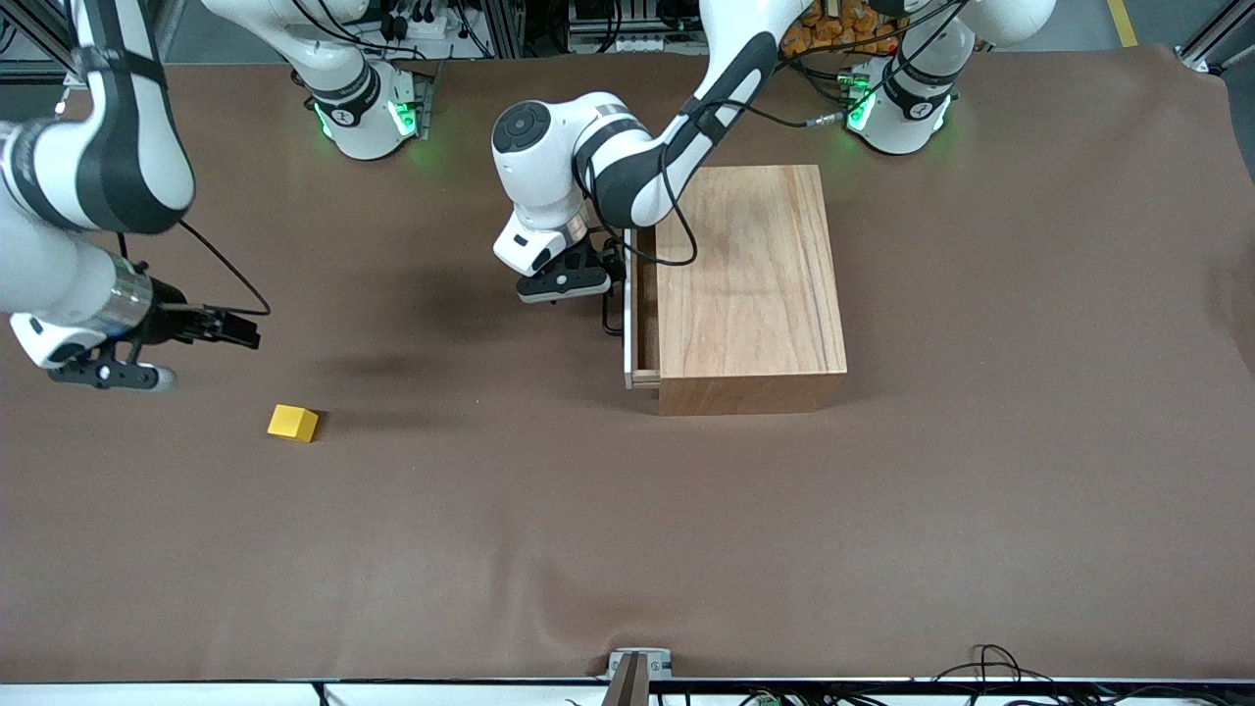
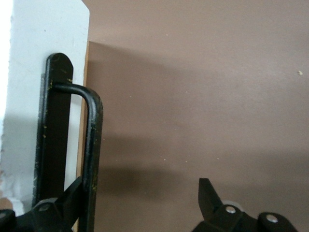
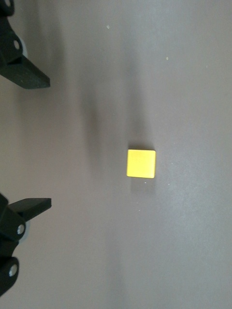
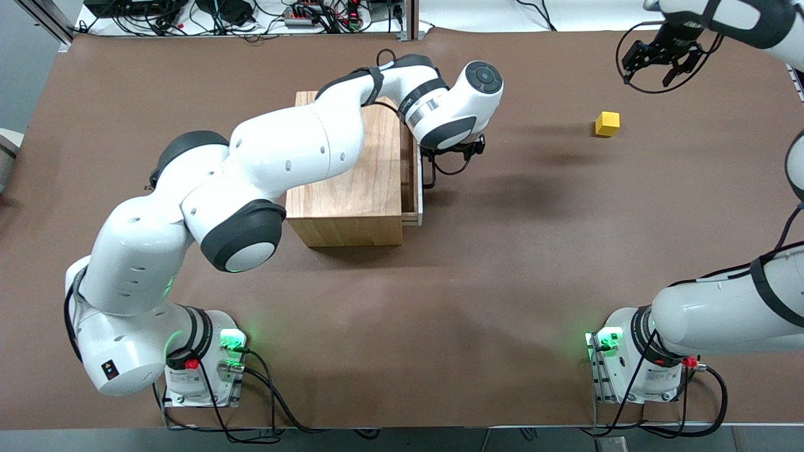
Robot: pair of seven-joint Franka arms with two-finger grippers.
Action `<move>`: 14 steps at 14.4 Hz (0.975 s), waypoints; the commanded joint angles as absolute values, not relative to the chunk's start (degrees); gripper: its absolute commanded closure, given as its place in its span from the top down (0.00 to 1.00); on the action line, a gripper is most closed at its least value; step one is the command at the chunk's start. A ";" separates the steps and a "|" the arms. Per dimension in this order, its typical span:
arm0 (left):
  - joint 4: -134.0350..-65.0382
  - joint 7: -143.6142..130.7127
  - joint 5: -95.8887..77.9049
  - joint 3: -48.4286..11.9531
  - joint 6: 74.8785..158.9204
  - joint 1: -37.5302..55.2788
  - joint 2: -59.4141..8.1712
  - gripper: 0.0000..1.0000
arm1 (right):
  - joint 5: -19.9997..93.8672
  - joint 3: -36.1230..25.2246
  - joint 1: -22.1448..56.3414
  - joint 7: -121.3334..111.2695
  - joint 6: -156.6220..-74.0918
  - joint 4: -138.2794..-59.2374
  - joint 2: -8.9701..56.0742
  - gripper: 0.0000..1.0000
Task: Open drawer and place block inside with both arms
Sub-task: 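Pull the drawer open with the left gripper while the right gripper grasps the cube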
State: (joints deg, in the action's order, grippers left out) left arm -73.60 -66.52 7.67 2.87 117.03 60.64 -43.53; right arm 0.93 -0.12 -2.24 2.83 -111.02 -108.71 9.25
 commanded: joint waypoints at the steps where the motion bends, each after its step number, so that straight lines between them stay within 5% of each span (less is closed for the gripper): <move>1: -72.07 -67.59 8.44 2.55 118.73 61.61 -44.30 1.00 | -0.26 0.09 -2.90 3.08 -114.24 -107.67 12.99 1.00; 7: -72.16 -67.41 8.44 2.46 122.43 62.49 -44.47 1.00 | 0.61 -0.09 -4.04 3.78 -127.86 -104.94 24.85 1.00; 14: -72.07 -67.41 8.35 1.76 125.77 62.75 -44.38 1.00 | 3.68 0.00 -5.10 3.87 -129.55 -106.08 30.85 1.00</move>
State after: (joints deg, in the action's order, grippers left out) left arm -73.57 -66.52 7.67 2.33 124.11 62.25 -43.67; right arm 1.72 -0.80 -4.08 3.32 -129.91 -106.99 30.60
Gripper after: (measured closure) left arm 0.000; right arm 0.000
